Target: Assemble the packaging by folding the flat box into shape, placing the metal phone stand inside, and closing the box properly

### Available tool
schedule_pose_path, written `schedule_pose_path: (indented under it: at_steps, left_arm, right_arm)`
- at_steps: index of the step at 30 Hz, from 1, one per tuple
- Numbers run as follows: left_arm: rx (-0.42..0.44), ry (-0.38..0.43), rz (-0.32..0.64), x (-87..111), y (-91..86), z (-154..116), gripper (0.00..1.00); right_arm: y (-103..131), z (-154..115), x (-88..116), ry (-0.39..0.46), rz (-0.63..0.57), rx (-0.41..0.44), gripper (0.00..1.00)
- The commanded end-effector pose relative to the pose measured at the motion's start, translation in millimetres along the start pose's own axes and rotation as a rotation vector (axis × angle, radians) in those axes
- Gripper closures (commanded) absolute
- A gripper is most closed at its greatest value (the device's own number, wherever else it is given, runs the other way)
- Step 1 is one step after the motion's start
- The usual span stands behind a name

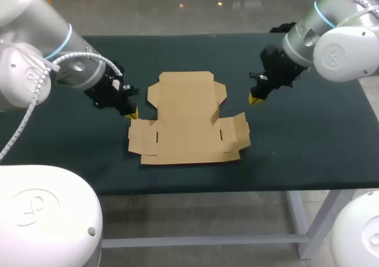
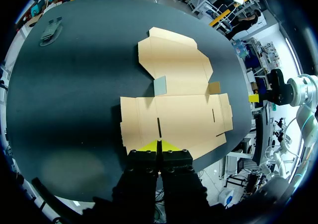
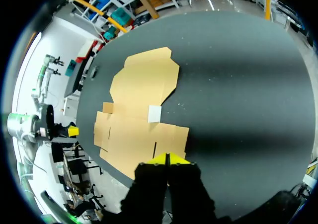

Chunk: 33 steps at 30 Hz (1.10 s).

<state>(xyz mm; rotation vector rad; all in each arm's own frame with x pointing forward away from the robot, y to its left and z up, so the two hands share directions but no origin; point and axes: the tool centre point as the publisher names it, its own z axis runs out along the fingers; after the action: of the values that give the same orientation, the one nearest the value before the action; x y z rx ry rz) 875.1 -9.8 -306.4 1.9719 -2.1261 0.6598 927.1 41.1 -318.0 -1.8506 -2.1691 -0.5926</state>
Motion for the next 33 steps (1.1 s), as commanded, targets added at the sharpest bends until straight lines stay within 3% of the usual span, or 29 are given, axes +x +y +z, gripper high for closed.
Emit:
schedule_pose_path:
  at_steps: [1,14,33]
  left_arm:
    - [0.029,0.011,-0.005,-0.4,31.0,-11,1.0]
    - [0.017,0.069,-0.01,7.6,84.4,-12,1.0]
    - [0.0,0.135,-0.067,-1.5,134.1,13,1.0]
  right_arm:
    - [-24,-10,-1,-0.02,0.017,-0.023,1.0]
    - [-95,-20,-11,-0.026,0.058,-0.037,1.0]
    - [-154,7,-15,-0.007,0.11,-0.036,1.0]
